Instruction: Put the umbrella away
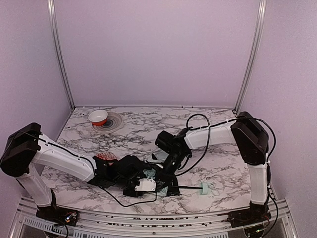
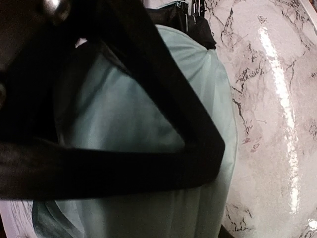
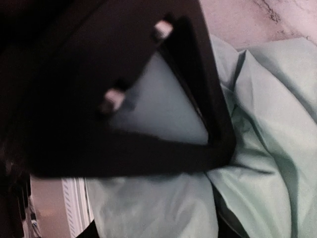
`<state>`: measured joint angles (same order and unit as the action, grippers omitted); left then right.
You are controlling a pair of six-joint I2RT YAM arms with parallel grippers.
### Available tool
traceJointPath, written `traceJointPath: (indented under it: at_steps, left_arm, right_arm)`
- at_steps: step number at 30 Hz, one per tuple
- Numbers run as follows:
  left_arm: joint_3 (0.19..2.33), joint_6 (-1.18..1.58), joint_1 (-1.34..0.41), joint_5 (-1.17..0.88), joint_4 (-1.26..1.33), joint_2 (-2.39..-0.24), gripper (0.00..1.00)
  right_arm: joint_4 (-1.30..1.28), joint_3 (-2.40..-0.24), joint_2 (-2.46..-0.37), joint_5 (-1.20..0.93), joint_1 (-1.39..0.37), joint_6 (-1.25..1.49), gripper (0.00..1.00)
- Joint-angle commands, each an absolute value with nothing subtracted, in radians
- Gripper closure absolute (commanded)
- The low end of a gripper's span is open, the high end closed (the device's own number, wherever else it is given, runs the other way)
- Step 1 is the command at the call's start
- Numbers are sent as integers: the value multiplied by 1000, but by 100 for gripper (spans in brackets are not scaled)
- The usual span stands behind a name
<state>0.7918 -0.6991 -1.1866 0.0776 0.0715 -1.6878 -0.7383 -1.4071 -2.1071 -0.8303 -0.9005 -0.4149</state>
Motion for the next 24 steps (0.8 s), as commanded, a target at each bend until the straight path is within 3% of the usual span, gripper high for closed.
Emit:
traceJointPath:
  at_steps: [1, 5, 15, 24]
  left_arm:
    - [808, -645, -1185, 5, -159, -1743, 66]
    - [831, -595, -1169, -76, -217, -1754, 74]
    - [921, -481, -1081, -293, -339, -1801, 86]
    - [1036, -443, -988, -491, -476, -1911, 92]
  right_arm:
    - [-772, -1410, -2027, -696, -819, -365, 49]
    - [-729, -1371, -1910, -669, -758, -354, 37]
    - [-457, -1099, -1519, -442, -698, -301, 32]
    - [-153, -778, -1212, -102, -1017, -524, 33]
